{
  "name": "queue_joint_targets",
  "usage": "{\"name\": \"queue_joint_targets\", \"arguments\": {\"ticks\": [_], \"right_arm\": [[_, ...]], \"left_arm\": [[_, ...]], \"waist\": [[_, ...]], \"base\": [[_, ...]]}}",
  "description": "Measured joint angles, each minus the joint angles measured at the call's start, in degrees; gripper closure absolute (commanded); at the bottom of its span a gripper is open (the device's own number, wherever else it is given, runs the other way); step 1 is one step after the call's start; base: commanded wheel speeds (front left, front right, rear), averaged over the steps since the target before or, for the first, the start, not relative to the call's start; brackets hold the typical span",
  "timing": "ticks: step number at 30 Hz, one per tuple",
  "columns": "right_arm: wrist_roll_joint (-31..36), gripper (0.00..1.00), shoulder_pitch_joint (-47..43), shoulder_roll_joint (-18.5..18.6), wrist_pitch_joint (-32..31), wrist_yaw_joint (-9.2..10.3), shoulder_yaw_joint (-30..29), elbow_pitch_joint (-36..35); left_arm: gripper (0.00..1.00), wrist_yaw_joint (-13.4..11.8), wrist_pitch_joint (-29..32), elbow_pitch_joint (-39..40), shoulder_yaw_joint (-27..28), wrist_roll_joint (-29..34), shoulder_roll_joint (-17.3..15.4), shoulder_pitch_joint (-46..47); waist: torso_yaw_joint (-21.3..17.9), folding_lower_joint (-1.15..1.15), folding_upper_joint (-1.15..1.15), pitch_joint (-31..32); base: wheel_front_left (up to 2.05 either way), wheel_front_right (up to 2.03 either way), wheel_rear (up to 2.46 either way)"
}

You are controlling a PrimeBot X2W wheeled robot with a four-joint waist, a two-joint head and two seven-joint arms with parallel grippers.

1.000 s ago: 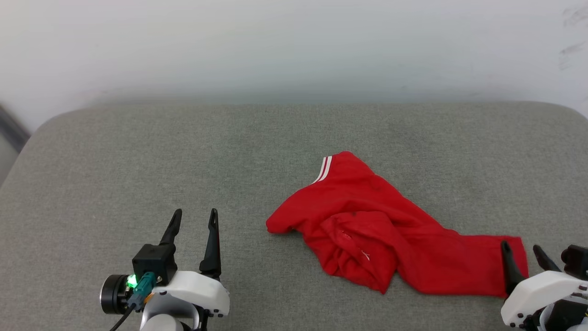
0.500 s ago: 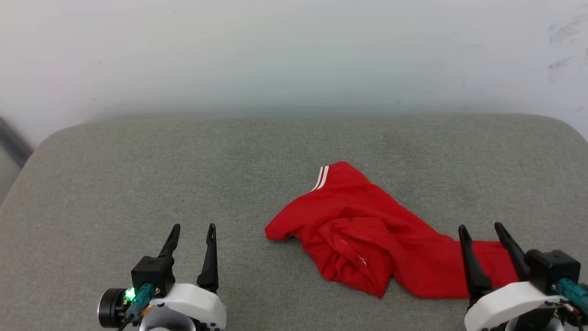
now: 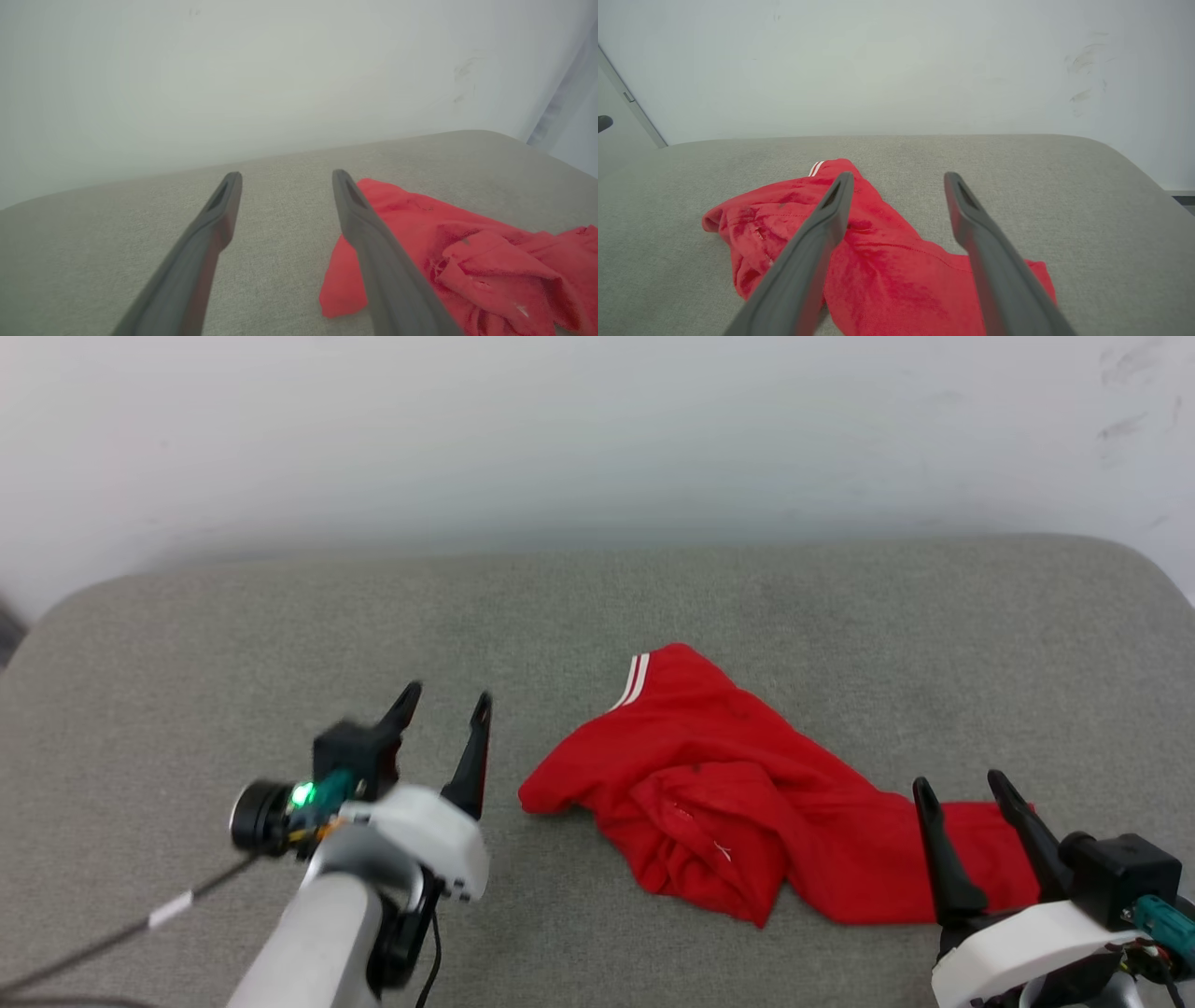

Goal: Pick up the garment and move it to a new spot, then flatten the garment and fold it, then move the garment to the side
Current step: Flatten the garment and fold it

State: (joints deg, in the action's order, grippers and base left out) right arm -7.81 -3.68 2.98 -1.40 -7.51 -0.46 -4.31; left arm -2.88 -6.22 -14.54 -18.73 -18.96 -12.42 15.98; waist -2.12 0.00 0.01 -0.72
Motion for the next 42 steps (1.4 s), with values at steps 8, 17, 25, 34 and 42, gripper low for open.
{"name": "queue_joint_targets", "arguments": {"ticks": [8, 17, 25, 34, 42], "right_arm": [[-0.6, 0.0, 2.54, -0.01, 0.44, 0.0, 1.24, 0.42], [-1.47, 0.0, 3.82, -0.02, 1.47, 0.0, 1.91, 2.54], [-2.6, 0.0, 5.06, -0.04, 2.41, 0.0, 2.4, 3.99], [-2.96, 0.0, 4.94, -0.03, 2.35, 0.0, 0.76, 5.25], [-2.41, 0.0, 3.44, -0.05, 1.36, 0.0, -0.47, 4.54]], "left_arm": [[0.0, 8.5, 20.08, -10.47, -4.97, -5.04, -0.65, 12.49], [0.0, 10.28, 37.53, -19.94, -11.82, -14.32, -3.37, 16.89], [0.56, 10.28, 46.43, -23.04, -18.27, -22.76, -5.2, 21.51], [1.0, 10.39, 36.77, -22.97, -21.54, -21.76, -8.03, 22.52], [1.0, 6.77, 28.54, -14.63, -18.72, -19.6, -14.15, 21.01]], "waist": [[-2.38, 0.0, 0.0, -4.06], [-5.88, 0.0, 0.0, -7.61], [-7.71, 0.0, 0.0, -9.39], [-6.55, 0.0, 0.0, -7.9], [-3.07, 0.01, 0.0, -5.02]], "base": [[0.0, 0.0, 0.0], [0.0, 0.0, 0.0], [0.0, 0.0, 0.0], [0.0, 0.0, 0.0], [0.0, 0.0, 0.0]]}}
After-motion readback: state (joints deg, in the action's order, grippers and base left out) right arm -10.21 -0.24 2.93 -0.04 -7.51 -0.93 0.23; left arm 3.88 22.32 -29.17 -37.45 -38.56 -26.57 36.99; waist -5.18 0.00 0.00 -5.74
